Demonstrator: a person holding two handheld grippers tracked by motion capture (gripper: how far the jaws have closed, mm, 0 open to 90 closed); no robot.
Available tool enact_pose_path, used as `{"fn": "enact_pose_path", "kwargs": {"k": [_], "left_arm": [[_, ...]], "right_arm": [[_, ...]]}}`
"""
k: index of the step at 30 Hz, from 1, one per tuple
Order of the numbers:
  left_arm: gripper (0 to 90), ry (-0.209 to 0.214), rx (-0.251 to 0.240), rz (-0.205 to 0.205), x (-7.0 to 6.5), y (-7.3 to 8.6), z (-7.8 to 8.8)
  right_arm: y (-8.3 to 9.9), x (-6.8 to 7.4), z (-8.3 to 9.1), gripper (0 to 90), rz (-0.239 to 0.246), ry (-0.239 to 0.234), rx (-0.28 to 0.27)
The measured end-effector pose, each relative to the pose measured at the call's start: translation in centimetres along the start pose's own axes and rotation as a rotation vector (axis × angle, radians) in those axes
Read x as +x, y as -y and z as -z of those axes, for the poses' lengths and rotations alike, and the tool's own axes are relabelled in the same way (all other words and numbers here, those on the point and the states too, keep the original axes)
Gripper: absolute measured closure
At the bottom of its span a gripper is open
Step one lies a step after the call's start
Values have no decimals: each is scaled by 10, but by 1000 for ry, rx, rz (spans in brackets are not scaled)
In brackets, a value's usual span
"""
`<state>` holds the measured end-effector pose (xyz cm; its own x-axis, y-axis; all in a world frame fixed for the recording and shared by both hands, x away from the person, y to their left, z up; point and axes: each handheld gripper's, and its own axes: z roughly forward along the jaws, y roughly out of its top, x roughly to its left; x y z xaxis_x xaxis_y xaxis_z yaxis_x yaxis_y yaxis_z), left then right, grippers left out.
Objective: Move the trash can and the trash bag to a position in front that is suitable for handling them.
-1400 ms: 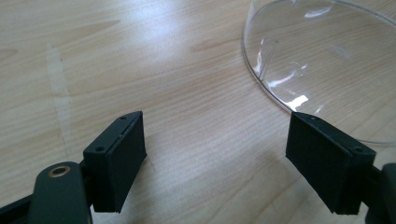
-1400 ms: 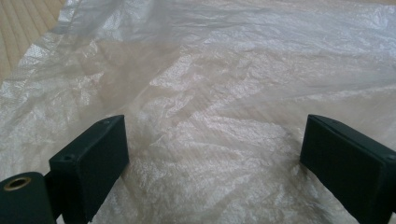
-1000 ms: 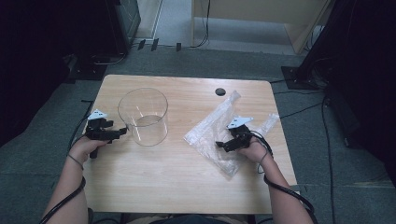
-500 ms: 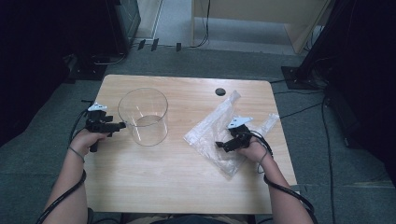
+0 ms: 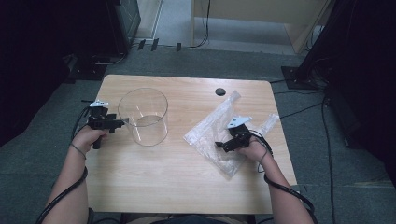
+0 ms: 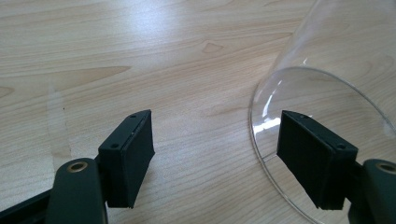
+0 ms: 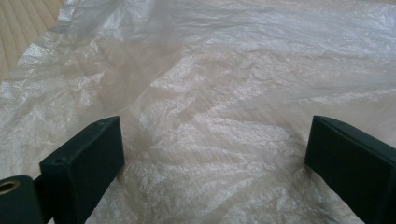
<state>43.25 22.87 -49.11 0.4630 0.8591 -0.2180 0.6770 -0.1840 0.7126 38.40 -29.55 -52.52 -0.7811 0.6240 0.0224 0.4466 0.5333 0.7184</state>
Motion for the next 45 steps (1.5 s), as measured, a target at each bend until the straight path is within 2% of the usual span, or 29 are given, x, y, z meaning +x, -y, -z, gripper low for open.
{"fn": "enact_pose_path", "kwargs": {"k": [7,16,22,29,31,34,37,39,42,45], "left_arm": [[270,26,-4,-6,-4,2,1],[270,53,9,-43,-12,1,-2],[270,100,20,-58,-20,-1,-3],[271,130,29,-87,-30,-4,-6],[269,130,31,-94,-33,-5,-8],[267,113,34,-76,-35,-8,-12],[268,94,28,-75,-36,-12,-16],[267,95,20,-62,-35,-15,-18],[267,93,11,-69,-34,-17,-21],[268,91,-4,-69,-33,-19,-23]], "right_arm": [[0,1,-1,27,0,-3,1],[0,-2,1,27,-18,-9,8],[-2,-2,1,28,-36,-6,9],[-1,-1,0,28,-6,5,15],[-1,-1,0,28,-13,9,12],[-2,-2,-1,28,-18,20,7],[-2,-2,-2,28,-23,27,2],[-2,-2,-2,27,-21,26,0],[0,-4,-1,28,-15,17,-1],[1,-8,1,28,-26,29,-2]]}}
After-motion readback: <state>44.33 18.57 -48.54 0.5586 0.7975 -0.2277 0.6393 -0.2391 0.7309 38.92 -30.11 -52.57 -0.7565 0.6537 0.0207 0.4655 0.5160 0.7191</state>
